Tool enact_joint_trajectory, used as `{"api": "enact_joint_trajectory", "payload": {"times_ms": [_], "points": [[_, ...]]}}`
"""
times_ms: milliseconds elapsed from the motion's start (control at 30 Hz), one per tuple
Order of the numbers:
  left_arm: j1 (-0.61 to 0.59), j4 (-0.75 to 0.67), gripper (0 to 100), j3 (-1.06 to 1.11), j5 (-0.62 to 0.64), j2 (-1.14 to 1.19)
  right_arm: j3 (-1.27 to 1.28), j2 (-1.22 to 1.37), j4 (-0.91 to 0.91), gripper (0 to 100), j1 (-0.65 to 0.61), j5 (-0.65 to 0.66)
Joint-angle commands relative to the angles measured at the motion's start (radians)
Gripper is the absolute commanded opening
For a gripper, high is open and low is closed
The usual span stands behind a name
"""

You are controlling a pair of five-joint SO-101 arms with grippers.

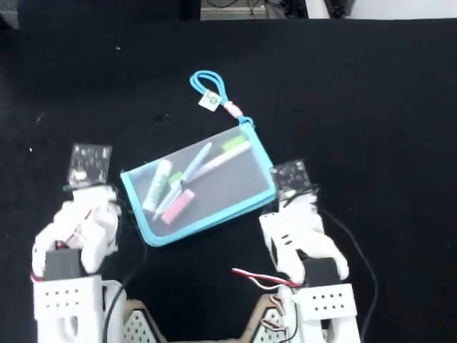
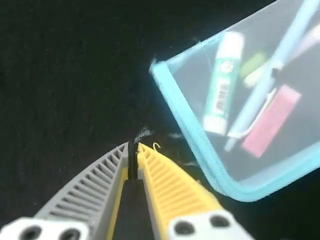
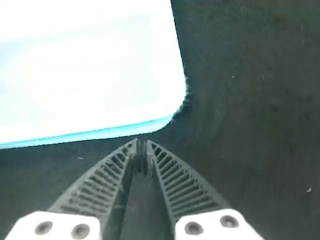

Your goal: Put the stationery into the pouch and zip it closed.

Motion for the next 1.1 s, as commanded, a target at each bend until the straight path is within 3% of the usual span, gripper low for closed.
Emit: {"api": "enact_joint_trajectory", "payload": {"times_ms": [0, 400, 800, 1067], "points": [[-0.013, 0.011, 4, 0.120, -0.005, -0.187, -0.107, -0.019, 0.106, 1.1, 0.021, -0.084], [-0.019, 0.020, 4, 0.447, -0.003, -0.439, -0.111, -0.019, 0.301, 1.1, 0.025, -0.101], [-0.018, 0.084, 4, 0.455, -0.006, -0.422, -0.001, -0.019, 0.180, 1.2, 0.144, -0.103], [-0.019, 0.084, 4, 0.455, -0.006, -0.422, 0.081, -0.015, -0.006, 1.2, 0.212, -0.269]]}}
